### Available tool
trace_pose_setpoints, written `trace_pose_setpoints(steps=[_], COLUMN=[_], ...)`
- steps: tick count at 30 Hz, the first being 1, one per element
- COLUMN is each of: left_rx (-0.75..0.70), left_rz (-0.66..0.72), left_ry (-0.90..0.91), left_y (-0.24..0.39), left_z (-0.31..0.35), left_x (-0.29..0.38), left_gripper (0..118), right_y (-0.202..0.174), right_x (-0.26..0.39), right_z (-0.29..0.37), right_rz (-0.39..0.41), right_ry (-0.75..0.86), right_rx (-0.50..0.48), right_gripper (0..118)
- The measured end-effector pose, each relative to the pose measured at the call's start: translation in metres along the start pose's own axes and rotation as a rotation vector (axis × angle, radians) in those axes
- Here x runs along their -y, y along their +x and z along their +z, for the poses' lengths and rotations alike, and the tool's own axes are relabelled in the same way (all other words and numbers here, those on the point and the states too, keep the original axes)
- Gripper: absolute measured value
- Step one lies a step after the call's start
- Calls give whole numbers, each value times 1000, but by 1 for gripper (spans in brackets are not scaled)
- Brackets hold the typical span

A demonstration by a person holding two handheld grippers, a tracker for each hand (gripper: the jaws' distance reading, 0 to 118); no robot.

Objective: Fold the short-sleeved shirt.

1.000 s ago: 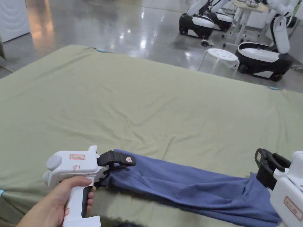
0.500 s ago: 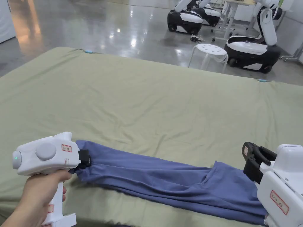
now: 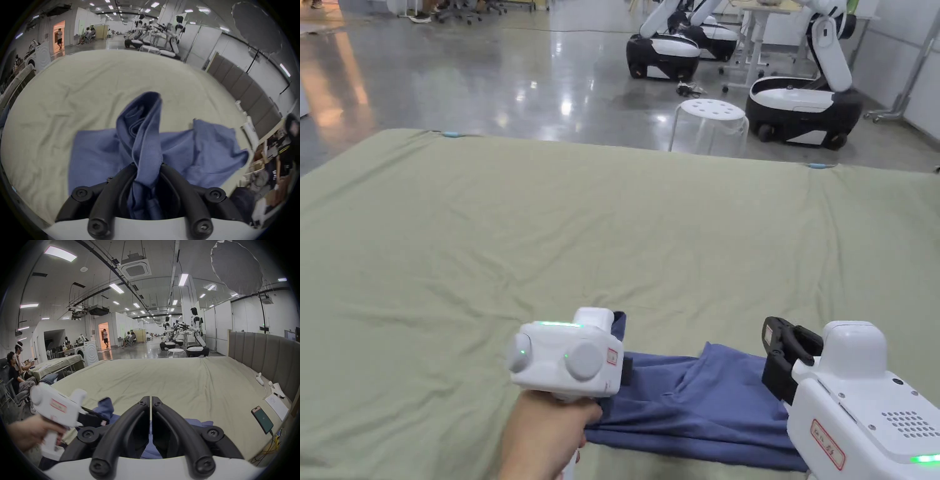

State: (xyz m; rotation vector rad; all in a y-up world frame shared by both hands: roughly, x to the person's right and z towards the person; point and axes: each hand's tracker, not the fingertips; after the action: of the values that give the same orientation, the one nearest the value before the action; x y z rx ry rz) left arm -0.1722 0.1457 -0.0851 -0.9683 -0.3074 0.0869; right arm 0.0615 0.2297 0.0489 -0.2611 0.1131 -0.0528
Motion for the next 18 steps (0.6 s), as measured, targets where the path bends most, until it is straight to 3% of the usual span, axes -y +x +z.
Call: trace_pose_setpoints(steps=[2,5,7,9,11,14,15,17,18], left_rx=[-64,37,55,93,67,-43,-48,31,48], left_rz=[-24,-38,-49,-32,68,166,144,112,114], left_ry=[-27,6,114,242,357,368,324,220,163], left_y=[0,4,5,-2,-20,-47,-54,-56,-52], left_z=[-16,1,32,68,94,98,87,69,57], left_x=[7,11,8,6,0,-15,-19,-15,-12], left_gripper=[18,57,64,64,64,61,55,23,22], right_y=[10,21,27,30,33,35,35,35,35], right_x=[1,1,2,3,3,6,6,9,10], right_z=[3,6,5,5,4,0,-1,-1,-2], right_rz=[-17,-17,-14,-15,-26,-49,-56,-71,-73], right_ry=[-6,0,-4,-2,0,0,-3,-6,-8], right_rx=[-6,-5,-8,-9,-12,-14,-13,-16,-17], right_gripper=[4,4,4,4,4,4,4,4,4])
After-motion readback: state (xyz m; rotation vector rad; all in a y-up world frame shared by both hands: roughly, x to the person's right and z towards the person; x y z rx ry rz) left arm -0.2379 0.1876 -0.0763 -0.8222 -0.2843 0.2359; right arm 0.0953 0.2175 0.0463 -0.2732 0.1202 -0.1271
